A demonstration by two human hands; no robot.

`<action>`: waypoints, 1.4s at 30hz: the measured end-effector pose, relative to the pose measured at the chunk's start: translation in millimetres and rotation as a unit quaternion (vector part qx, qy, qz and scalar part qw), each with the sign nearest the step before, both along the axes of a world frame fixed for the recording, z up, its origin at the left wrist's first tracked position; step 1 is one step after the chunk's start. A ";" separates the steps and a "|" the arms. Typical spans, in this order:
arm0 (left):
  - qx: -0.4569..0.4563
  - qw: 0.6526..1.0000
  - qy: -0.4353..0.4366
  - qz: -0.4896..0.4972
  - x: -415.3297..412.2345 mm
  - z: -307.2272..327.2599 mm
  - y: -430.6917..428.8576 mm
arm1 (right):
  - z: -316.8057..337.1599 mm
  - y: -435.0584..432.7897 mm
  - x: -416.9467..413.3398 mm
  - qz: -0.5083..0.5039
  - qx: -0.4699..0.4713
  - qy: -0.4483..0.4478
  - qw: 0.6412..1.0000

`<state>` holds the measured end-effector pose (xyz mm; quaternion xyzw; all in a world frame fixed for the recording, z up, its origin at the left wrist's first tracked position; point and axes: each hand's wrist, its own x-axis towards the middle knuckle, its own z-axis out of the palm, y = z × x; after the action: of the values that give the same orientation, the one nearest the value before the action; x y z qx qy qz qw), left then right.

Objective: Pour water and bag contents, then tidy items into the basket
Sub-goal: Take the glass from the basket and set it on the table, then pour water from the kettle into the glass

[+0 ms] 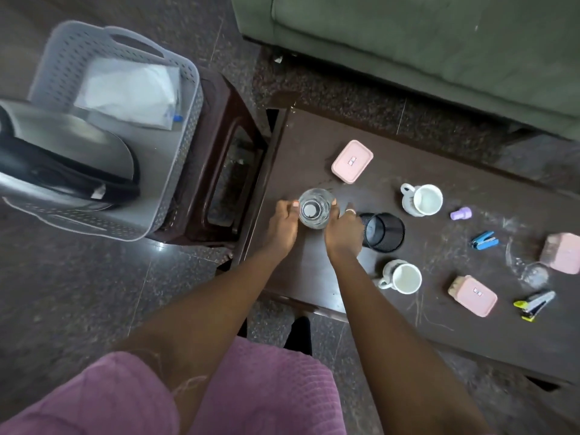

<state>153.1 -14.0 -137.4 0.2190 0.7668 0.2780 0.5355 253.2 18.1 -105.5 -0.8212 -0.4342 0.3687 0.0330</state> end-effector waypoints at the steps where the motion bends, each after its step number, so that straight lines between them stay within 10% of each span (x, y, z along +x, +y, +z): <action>1: -0.005 1.000 0.009 -0.008 -8.1 3.4 -1.4 | 9.6 -0.9 -6.1 0.032 0.019 -0.034 0.999; 13: -0.059 0.925 0.080 0.367 -157.0 59.6 -77.7 | 121.5 -26.0 -211.6 0.324 0.049 0.309 0.893; 20: -0.048 0.856 0.142 0.495 -200.9 87.3 -98.7 | 131.5 -40.8 -293.1 0.368 -0.019 0.276 0.888; 27: 0.099 0.915 0.202 0.335 -261.0 93.1 -100.5 | 134.3 -36.4 -312.6 0.384 0.025 0.184 0.905; 42: 0.258 0.915 0.280 0.137 -239.7 124.5 -64.3 | 203.8 -25.7 -233.6 0.243 0.111 0.182 0.946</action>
<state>-86.6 -78.2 -12.9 0.3109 0.8096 0.4640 0.1806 19.6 -7.7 98.4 -0.6005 -0.6454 0.4585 0.1119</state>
